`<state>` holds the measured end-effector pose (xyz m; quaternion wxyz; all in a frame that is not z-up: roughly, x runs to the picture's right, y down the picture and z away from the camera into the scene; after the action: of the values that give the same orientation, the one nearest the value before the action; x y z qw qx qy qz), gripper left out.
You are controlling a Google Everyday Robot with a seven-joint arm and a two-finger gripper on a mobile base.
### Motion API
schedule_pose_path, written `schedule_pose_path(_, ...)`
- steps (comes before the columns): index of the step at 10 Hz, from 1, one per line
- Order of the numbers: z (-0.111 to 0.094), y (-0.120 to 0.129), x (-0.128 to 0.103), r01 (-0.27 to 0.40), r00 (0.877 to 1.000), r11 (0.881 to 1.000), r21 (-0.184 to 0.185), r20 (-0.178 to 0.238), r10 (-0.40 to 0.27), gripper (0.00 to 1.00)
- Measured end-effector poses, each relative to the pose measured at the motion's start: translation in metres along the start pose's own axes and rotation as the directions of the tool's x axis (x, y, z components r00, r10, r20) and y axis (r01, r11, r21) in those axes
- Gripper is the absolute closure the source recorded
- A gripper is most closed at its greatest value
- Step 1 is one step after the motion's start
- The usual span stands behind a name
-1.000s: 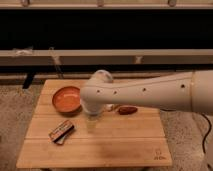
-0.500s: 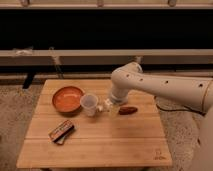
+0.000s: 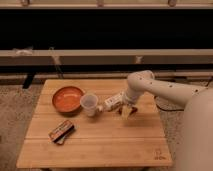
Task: Place the pepper in the ceramic bowl
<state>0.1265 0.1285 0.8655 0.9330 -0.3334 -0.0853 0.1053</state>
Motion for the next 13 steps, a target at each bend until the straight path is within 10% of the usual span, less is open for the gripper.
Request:
schedule_pose_path(3, 0.012, -0.002, 0.021, -0.052, 0.999, 0.999, -0.01, -0.01, 0.052, 0.21)
schedule_pose_path(11, 0.03, -0.005, 0.02, -0.052, 0.998, 0.997, -0.065, -0.047, 0.049, 0.96)
schedule_pose_path(13, 0.029, -0.005, 0.02, -0.05, 0.998, 0.997, -0.065, -0.05, 0.046, 1.0)
